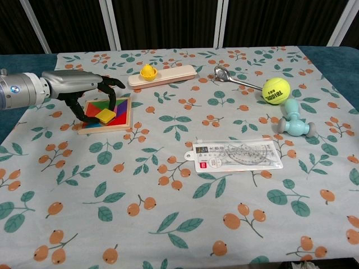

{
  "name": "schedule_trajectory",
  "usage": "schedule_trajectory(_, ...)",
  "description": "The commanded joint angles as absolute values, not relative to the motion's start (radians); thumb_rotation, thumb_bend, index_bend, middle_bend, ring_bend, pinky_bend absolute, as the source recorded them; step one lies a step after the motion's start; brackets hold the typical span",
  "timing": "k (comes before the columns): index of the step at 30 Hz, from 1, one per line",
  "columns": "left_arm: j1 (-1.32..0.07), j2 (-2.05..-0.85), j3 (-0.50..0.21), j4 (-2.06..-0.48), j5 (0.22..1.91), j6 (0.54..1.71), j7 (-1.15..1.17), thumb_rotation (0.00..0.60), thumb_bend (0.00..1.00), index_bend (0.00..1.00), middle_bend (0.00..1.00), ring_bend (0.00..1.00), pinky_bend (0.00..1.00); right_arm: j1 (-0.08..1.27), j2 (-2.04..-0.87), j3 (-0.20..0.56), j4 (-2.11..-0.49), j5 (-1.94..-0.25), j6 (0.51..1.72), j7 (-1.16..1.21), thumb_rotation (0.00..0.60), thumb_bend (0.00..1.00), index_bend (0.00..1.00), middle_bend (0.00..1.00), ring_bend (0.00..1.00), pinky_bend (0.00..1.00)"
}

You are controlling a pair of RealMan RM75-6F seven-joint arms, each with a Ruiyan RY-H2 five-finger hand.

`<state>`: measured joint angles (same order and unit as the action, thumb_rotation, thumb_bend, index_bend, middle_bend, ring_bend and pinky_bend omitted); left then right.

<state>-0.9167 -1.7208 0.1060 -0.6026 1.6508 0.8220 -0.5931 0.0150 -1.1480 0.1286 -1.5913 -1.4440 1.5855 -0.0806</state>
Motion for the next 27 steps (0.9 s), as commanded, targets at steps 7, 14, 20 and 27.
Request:
schedule_trajectory(7, -0.915, -1.719, 0.107, -0.607, 1.648, 0.822, -0.588, 0.6, 0.36, 0.46, 0.04, 0.0, 0.0, 0.015, -1.148, 0.128, -1.592, -1.446, 1.586, -0.08, 0.6, 0.08, 0.0, 0.0, 0.08, 0.23)
schedule_trajectory(14, -0.913, -1.714, 0.109, -0.615, 1.646, 0.824, -0.584, 0.6, 0.36, 0.45, 0.04, 0.0, 0.0, 0.015, -1.147, 0.129, -1.591, -1.445, 1.587, -0.08, 0.6, 0.08, 0.0, 0.0, 0.08, 0.23)
schedule_trajectory(20, -0.913, -1.707, 0.108, -0.624, 1.644, 0.826, -0.585, 0.6, 0.36, 0.44, 0.04, 0.0, 0.0, 0.015, -1.148, 0.129, -1.591, -1.445, 1.586, -0.079, 0.6, 0.08, 0.0, 0.0, 0.08, 0.23)
schedule_trajectory(27, -0.914, -1.702, 0.111, -0.637, 1.645, 0.823, -0.581, 0.6, 0.36, 0.43, 0.04, 0.0, 0.0, 0.014, -1.148, 0.129, -1.591, -1.446, 1.588, -0.08, 0.6, 0.09, 0.0, 0.0, 0.08, 0.23)
